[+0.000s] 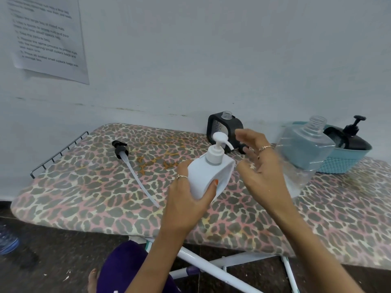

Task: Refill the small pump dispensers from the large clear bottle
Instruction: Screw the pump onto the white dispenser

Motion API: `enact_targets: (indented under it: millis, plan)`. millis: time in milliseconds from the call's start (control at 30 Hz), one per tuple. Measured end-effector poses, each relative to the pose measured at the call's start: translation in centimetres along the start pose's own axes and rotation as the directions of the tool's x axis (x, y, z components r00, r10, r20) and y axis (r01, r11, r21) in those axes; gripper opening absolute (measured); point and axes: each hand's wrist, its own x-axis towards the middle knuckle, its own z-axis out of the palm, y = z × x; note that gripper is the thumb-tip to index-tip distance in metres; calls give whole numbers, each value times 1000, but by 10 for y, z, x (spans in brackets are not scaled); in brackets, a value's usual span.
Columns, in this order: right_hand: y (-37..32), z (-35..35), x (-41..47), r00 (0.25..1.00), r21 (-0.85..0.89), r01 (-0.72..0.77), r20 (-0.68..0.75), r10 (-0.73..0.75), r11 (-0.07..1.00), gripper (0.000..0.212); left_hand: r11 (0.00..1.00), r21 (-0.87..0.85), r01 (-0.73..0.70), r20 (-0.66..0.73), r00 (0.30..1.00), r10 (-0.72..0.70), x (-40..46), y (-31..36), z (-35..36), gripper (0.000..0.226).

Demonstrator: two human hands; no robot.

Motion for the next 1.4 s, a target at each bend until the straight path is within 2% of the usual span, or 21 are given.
enact_targets:
  millis: [67,233,333,467,633,700,900,1067,1267,1400]
  plan:
    - [3,6,-2,994,87,-93,62,88,992,49,1000,-1,2,1,1000,-2,0,0,0,58]
    - [-9,18,2,981,151,-125,167,99,981,38,1000,-11,-2,-4,1000,2,0,0,0,57]
    - [-6,25,4,983,154,-154,121,136,976,30,1000,-9,-11,-9,1000,11,0,-1,0,57]
    - [-3,30,4,975,247,-214,-6,222,945,21,1000,10,-27,-21,999,27,1,0,0,54]
    - [-4,42,8,964,214,-214,-112,242,953,30,999,2,-41,-24,999,41,0,0,0,54]
    - [-4,45,7,964,210,-212,-115,240,954,32,999,-5,-42,-27,999,42,0,-1,1,54]
    - [-2,37,3,973,260,-211,-37,228,942,15,999,-13,-48,-29,998,48,0,-2,1,51]
    - [-5,34,0,981,268,-192,22,193,944,25,999,-14,-46,-26,999,46,1,-2,1,53]
    - [-2,36,1,971,258,-198,-83,226,946,17,999,10,-47,-24,999,48,1,-4,2,53]
    - [-4,45,3,956,230,-193,-176,236,954,27,998,36,-50,-29,998,51,0,-2,2,53]
